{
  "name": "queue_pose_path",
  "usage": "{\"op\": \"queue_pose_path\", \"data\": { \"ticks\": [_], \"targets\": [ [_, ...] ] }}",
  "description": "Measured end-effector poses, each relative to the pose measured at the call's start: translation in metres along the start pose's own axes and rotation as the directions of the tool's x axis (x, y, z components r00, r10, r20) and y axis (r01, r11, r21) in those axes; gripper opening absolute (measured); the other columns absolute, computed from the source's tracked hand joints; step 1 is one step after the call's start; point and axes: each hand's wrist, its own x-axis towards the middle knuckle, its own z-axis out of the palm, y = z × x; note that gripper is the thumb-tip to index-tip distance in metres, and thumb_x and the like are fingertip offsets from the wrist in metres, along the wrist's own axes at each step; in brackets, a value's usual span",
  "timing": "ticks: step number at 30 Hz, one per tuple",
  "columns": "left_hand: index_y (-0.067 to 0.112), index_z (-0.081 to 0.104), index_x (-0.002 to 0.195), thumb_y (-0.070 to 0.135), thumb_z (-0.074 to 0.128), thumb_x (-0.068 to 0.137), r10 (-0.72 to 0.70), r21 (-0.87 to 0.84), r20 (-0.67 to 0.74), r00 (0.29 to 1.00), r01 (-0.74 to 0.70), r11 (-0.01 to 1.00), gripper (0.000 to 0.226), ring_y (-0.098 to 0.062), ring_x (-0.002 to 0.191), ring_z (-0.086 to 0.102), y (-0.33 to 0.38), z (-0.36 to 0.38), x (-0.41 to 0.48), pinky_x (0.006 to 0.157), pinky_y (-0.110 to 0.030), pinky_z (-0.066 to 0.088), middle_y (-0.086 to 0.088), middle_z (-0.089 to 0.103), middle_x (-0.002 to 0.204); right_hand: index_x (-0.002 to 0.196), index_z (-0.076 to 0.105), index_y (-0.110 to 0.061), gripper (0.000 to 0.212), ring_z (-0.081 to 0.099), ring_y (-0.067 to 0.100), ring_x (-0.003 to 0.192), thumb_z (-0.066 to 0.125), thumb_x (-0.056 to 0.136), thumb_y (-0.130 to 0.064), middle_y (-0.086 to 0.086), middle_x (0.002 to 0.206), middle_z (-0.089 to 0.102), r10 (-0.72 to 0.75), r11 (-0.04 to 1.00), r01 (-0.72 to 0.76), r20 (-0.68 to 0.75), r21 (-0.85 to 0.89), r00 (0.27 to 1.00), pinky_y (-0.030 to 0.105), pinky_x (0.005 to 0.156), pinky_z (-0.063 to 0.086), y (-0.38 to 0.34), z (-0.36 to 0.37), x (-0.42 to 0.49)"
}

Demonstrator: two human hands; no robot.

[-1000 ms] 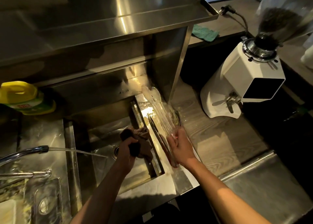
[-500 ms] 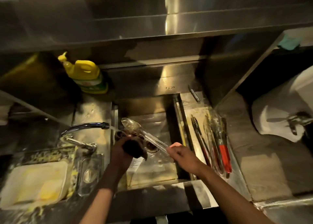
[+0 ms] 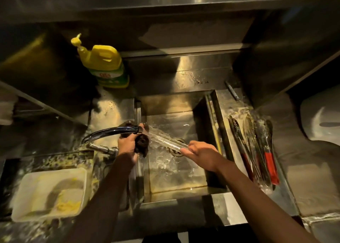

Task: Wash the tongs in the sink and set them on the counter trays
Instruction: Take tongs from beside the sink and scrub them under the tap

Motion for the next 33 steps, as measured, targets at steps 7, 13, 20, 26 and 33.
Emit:
{"op": "queue_pose_path", "data": {
  "ticks": [7,13,20,26,33],
  "targets": [
    [0.000,0.066,0.107,0.011,0.074,0.084,-0.137,0.075,0.143,0.980,0.127,0.989,0.026,-0.028,0.088,0.068,-0.012,0.010,-0.005,0.084,-0.042,0.057,-0.011,0.072,0.095,0.061,0.050,-0.021,0.060,0.054,0.018,0.070,0.041,0.090,-0.073,-0.001,0.077,0.053,0.143,0.964,-0.136,-0.017,0.230,0.990,0.050,0.076,0.048,0.002,0.033,0.004],
    [0.003,0.068,0.108,0.019,0.069,0.088,-0.182,0.042,0.087,0.980,0.179,0.983,0.025,-0.021,0.075,0.074,-0.013,-0.011,0.008,0.072,-0.039,0.061,-0.010,0.076,0.087,0.071,0.064,-0.018,0.068,0.061,0.023,0.112,0.031,0.093,-0.072,0.007,0.120,0.064,0.053,0.992,-0.041,0.094,-0.120,0.994,0.041,0.096,0.049,0.008,0.008,0.008],
    [0.010,0.066,0.102,0.024,0.063,0.094,-0.121,0.070,0.061,0.991,0.117,0.991,0.016,-0.023,0.089,0.071,-0.012,-0.009,0.003,0.077,-0.041,0.057,-0.008,0.075,0.089,0.058,0.057,-0.017,0.089,0.063,0.017,0.089,0.016,0.068,-0.095,0.001,0.094,0.065,0.049,0.999,-0.050,0.051,0.016,0.997,0.041,0.084,0.052,0.007,0.003,0.015],
    [0.015,0.068,0.094,0.029,0.076,0.084,0.157,0.402,0.085,0.984,-0.178,0.898,0.018,-0.016,0.089,0.068,0.000,-0.005,0.006,0.072,-0.016,0.052,-0.002,0.072,0.090,0.057,0.055,-0.020,0.067,0.064,0.021,0.094,0.036,0.089,-0.075,0.005,0.102,0.065,0.016,1.000,-0.016,0.012,-0.027,1.000,0.038,0.087,0.051,0.019,0.010,0.005],
    [0.008,0.056,0.112,0.035,0.048,0.101,-0.129,-0.218,-0.102,0.986,0.104,0.970,0.030,-0.032,0.104,0.060,-0.021,0.000,-0.002,0.090,-0.047,0.050,-0.016,0.064,0.111,0.066,0.067,-0.019,0.075,0.055,0.008,0.068,0.026,0.091,-0.077,-0.011,0.082,0.055,0.024,0.996,-0.002,-0.234,0.094,0.972,0.035,0.068,0.048,0.024,0.018,-0.003]
  ]
}}
